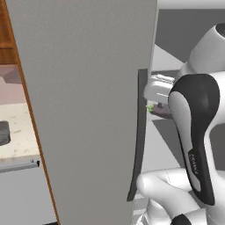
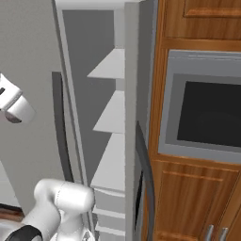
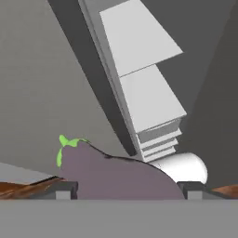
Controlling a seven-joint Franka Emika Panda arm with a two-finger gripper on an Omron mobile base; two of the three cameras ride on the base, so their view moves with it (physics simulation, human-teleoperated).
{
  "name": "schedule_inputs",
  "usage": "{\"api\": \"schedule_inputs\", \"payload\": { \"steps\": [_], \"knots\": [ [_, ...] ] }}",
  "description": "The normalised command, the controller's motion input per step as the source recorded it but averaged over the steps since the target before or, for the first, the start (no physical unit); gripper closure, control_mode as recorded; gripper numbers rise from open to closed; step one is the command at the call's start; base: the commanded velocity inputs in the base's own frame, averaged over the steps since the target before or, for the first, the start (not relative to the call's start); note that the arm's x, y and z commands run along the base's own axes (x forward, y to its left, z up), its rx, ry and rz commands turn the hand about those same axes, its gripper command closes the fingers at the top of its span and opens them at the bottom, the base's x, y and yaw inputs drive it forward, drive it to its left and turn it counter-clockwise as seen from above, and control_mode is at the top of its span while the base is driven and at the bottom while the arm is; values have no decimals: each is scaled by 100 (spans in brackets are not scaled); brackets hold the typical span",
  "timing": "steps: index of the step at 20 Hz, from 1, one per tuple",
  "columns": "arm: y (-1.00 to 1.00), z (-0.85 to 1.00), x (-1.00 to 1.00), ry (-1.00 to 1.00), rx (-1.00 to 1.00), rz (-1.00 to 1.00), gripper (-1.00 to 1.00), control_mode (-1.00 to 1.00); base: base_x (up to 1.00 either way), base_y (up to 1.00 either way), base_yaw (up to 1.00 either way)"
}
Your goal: Take the eggplant and bell pepper out of the freezer and place them in the tupperware container on the counter. Then put the tupperware containing the vegetables back in the freezer.
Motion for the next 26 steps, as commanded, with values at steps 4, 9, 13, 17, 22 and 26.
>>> {"api": "schedule_inputs", "payload": {
  "steps": [4, 9, 13, 17, 22, 26],
  "knots": [
    [0, 0, 0, 0, 0, 0, 100, 100, -76, 97, 8],
    [0, 0, 0, 0, 0, 0, 100, 100, -8, 100, 9],
    [0, 0, 0, 0, 0, 0, 100, 100, 47, 100, 4],
    [0, 0, 0, 0, 0, 0, 100, 100, 65, 100, 2],
    [0, 0, 0, 0, 0, 0, 100, 100, 69, 89, 1],
    [0, 0, 0, 0, 0, 0, 100, 100, 68, 44, 0]
  ]
}}
